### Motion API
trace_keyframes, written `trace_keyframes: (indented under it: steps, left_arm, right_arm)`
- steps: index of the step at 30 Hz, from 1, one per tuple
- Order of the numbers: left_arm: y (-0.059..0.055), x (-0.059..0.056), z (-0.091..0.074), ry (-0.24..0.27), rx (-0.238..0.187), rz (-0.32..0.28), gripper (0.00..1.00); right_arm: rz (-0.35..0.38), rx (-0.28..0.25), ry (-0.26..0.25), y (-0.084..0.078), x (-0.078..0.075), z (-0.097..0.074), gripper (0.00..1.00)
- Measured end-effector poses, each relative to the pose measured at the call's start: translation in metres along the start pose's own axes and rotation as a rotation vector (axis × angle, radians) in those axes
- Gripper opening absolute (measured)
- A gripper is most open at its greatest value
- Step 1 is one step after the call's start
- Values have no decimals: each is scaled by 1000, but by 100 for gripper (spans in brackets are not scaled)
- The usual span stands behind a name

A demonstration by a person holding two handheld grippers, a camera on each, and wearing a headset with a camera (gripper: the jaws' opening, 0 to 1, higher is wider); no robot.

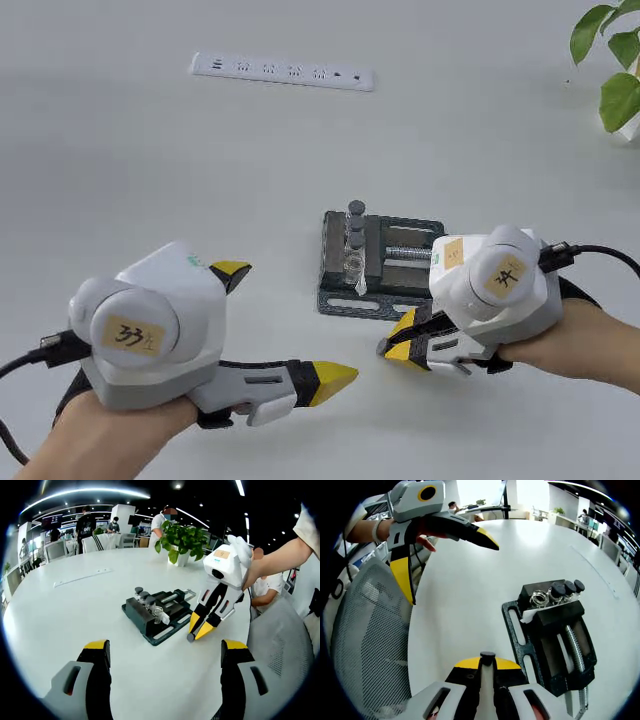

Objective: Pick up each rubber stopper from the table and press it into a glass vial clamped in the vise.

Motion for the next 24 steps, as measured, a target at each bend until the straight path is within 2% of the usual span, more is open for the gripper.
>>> trace_keyframes:
  steps: [10,16,20,24]
  left_arm:
    - [0,-1,0,-1,-5,-15,90]
    - [3,-3,2,-6,-14,-26,89]
    - [7,-4,2,-12,-17,-19,88]
    - [13,-5,2,-22,-37,-27,86]
  right_arm:
    - [-16,16,0,1,1,2,3]
    - [-5,4,-11,-1,4,0,2]
    - [37,-66,-34,3,2,-12,2]
    - [103,-205,-54,18,-2,-34,2]
Point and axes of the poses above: the centre of the closed fingertips' face, and the gripper's own axes: z roughly forward along the fingers, x roughly to its left, y roughly out of its top, the point moved 5 cm from there along -z, roughly backward along the fingers, and after that the axes turned 1 degree about -y, right-handed, at the moved point
